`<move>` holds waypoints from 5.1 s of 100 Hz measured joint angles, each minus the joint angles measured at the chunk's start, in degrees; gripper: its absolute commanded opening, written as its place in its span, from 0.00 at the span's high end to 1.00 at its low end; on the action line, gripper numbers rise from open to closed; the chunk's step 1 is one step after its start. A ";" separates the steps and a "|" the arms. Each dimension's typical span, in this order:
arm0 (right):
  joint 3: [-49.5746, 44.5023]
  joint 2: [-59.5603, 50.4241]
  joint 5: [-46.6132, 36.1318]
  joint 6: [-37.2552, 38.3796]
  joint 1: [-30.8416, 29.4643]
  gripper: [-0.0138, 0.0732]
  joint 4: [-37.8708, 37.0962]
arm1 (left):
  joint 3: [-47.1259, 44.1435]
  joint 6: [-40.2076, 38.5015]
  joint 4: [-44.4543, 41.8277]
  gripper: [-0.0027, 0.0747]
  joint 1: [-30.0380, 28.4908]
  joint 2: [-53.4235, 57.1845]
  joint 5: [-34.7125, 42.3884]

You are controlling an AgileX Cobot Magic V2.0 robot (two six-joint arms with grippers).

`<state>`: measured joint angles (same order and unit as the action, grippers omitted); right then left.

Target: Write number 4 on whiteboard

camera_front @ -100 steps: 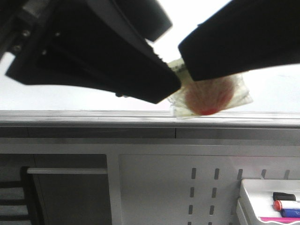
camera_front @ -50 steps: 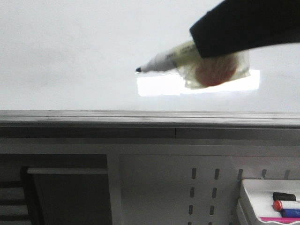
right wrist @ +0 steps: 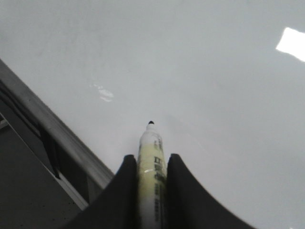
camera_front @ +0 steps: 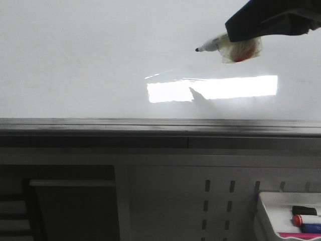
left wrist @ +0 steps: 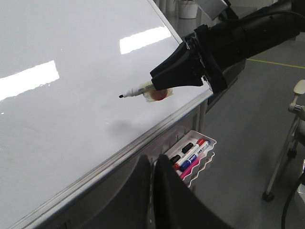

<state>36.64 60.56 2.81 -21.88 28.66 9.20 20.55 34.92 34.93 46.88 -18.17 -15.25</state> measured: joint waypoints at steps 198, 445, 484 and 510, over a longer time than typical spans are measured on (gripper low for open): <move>9.58 9.64 18.08 0.00 -11.19 0.91 7.83 | -0.45 -0.11 0.99 0.99 0.00 0.12 3.75; 16.31 -3.88 37.64 -6.20 -0.24 0.92 10.09 | 7.41 -0.11 -1.73 0.44 -0.13 -9.67 -3.51; 5.22 -12.60 28.86 -17.06 15.98 0.92 9.11 | 26.57 11.64 -4.34 0.44 -0.13 -36.39 -24.95; 4.48 -11.75 24.91 -21.54 18.97 0.92 8.83 | 31.56 17.45 -4.73 0.44 4.22 -44.05 -26.42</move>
<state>41.12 48.82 27.72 -43.42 47.64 18.03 52.11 52.37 30.20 51.11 -62.22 -41.67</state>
